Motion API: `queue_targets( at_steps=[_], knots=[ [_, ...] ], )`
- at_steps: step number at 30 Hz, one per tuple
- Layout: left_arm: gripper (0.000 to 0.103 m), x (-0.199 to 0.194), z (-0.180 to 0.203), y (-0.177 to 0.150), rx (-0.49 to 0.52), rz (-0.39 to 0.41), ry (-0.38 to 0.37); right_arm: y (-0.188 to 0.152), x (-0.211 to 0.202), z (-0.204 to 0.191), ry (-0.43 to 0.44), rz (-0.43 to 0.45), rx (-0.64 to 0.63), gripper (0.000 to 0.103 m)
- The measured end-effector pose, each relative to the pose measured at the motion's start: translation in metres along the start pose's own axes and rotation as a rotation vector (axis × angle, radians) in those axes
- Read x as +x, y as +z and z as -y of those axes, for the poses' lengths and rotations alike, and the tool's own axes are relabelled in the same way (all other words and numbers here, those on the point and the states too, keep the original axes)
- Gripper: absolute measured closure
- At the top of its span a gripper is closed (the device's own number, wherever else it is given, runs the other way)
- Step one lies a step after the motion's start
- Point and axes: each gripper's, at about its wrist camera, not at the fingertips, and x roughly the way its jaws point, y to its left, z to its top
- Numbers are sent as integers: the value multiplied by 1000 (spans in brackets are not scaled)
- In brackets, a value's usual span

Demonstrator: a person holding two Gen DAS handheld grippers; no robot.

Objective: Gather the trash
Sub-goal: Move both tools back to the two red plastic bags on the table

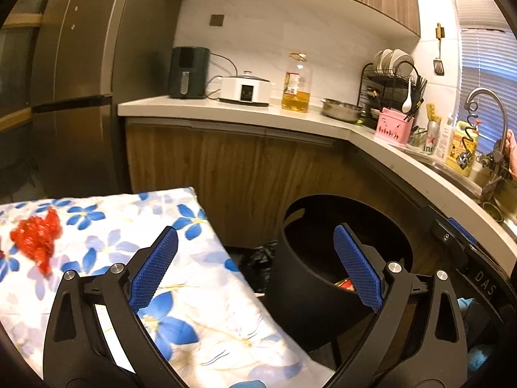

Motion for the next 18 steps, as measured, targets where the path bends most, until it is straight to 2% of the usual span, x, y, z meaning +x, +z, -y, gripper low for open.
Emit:
queue_targets(
  at_steps=[10,18],
  knots=[
    [6,-38,-26,-7,-18,19,76,-5,-27,-29,27,0,-28,20],
    [6,-72,-63,-14,-57,45,143,-12,-36,-67,93,-2,-59,20]
  ],
)
